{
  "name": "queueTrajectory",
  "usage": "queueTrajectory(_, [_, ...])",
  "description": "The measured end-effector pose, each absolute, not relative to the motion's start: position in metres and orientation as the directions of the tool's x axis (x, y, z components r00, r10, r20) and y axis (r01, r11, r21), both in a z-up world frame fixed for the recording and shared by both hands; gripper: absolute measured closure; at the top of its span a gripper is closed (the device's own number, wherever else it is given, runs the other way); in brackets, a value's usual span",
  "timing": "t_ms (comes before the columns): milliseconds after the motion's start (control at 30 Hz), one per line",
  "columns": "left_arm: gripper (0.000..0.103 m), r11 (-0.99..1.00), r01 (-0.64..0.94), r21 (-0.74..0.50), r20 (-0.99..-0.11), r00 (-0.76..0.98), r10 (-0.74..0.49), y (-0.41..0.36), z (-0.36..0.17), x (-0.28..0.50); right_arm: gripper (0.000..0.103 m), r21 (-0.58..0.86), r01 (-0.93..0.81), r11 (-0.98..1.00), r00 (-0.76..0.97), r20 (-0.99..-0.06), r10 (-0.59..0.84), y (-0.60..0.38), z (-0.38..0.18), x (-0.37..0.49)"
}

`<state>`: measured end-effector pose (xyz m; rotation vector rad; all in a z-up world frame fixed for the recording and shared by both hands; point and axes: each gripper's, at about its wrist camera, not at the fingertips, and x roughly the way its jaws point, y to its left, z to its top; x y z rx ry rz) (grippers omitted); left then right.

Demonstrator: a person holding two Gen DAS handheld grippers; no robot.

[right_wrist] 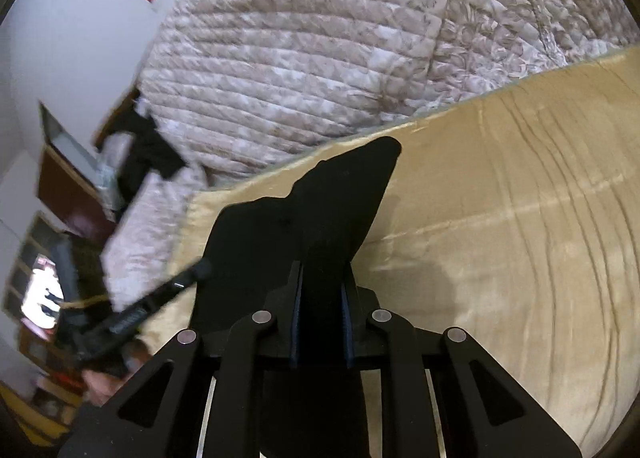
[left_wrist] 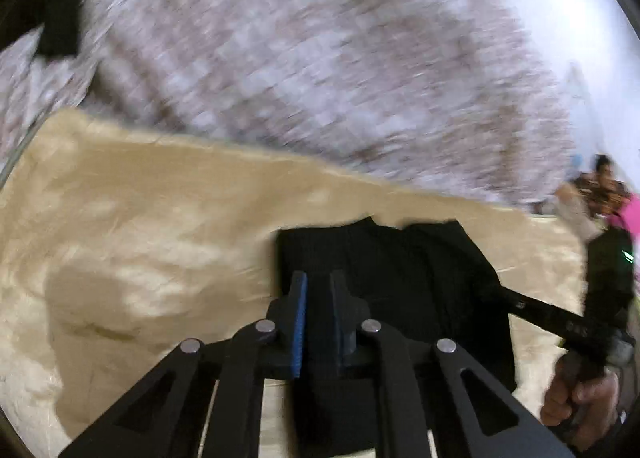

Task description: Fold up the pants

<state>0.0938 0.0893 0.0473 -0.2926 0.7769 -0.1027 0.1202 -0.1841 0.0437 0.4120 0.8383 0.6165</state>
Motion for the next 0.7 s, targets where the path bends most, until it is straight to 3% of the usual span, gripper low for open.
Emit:
queueTrajectory(133, [0.090,0.964,-0.046,-0.261,-0.725,0.669,-0.164,0.089,0.032,0.090,0.079,0.384,-0.264,0.885,0.547,-0.696,0.465,-0.179,0.016,0.131])
queueTrajectory(367, [0.090,0.970,0.069,-0.232,-0.653,0.729,-0.208,0.046,0.059,0.050,0.077,0.308,-0.290,0.906,0.599,-0.680,0.423,-0.190,0.035,0.097])
queueTrajectory(533, [0.089,0.979,0.063,-0.192,-0.712,0.678,-0.183,0.022,0.032,0.033,0.077,0.267,-0.361,0.894,0.604,-0.663,0.442,-0.173,0.036,0.058])
queueTrajectory(700, [0.089,0.990,0.058,-0.129,-0.707,0.694,-0.133,0.017,0.030,0.017,0.077,0.207,-0.394,0.896,0.544,-0.733,0.409,-0.154,0.011,0.048])
